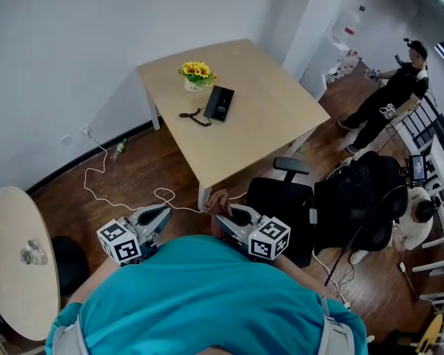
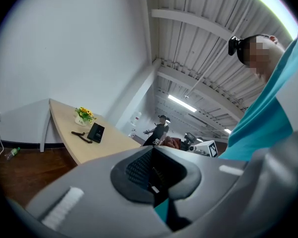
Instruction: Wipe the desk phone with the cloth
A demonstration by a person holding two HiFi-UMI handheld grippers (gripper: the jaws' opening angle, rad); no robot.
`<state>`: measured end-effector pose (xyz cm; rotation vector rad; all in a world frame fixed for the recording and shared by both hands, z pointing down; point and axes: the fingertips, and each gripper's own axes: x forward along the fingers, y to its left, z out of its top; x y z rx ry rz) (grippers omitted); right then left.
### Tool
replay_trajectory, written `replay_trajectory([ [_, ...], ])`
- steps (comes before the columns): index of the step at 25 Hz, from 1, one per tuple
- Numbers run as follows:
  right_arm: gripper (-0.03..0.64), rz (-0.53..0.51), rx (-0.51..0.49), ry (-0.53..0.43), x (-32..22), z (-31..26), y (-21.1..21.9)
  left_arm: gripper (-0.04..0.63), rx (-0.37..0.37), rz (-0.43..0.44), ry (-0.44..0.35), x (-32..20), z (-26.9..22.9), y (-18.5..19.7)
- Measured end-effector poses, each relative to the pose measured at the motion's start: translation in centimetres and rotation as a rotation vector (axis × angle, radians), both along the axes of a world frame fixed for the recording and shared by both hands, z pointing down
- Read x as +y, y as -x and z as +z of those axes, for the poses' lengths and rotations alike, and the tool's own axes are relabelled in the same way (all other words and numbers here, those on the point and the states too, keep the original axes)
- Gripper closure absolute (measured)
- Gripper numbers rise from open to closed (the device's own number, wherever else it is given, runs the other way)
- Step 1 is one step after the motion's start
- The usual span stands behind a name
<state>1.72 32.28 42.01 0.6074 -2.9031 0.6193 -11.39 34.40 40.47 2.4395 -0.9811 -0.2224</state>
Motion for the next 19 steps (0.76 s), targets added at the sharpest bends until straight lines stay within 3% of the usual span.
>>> replay_trajectory([
  [4, 0.512, 0.014, 0.008, -0.012, -0.4, -0.4, 0.9, 0.591, -0.009, 0.041, -0.028, -0.9, -0.9, 0.5],
  [19, 0.514, 0.064, -0.004, -0.035, -3.1, -1.3, -1.0, 0.591, 0.013, 0.048, -0.066, -4.1, -2.2, 0.2],
])
